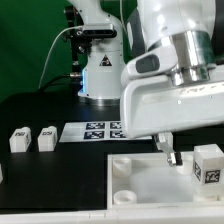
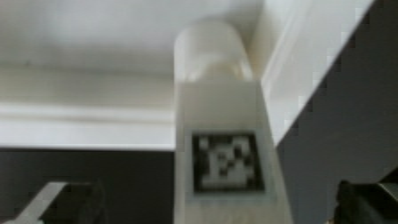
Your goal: Assemble one leg
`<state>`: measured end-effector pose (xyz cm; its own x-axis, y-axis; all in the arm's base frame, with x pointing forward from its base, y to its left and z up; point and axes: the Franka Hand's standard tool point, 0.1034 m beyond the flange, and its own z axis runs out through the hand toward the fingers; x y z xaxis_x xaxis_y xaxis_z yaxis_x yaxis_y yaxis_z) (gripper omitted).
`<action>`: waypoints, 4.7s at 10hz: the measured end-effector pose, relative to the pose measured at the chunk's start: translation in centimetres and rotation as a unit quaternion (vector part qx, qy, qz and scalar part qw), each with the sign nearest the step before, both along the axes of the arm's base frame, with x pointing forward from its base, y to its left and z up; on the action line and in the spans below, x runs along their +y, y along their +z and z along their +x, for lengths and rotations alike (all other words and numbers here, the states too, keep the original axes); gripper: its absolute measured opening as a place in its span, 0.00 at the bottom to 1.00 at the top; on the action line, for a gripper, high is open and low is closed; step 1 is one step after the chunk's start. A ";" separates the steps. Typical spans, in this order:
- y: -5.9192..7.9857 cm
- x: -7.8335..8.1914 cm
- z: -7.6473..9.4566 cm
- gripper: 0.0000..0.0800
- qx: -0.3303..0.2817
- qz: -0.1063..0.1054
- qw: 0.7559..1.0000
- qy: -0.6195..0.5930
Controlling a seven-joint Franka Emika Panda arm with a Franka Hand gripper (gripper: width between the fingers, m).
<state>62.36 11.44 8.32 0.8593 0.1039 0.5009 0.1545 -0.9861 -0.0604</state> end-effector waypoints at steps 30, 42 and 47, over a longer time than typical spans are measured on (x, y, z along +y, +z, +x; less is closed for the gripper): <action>-0.1 -0.1 1.0 0.37 0.297 0.175 0.718 -0.605; -0.3 0.7 1.0 0.81 0.285 0.146 0.851 -0.417; -0.2 0.3 1.2 0.81 0.275 0.043 0.943 -0.184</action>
Offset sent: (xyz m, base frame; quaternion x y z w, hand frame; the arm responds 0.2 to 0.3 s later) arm 0.0113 -0.0105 -0.0029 -0.0061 -0.1721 -0.0052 0.9850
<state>63.56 11.70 8.16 0.9612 -0.2733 -0.0374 -0.2758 -0.9545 -0.1135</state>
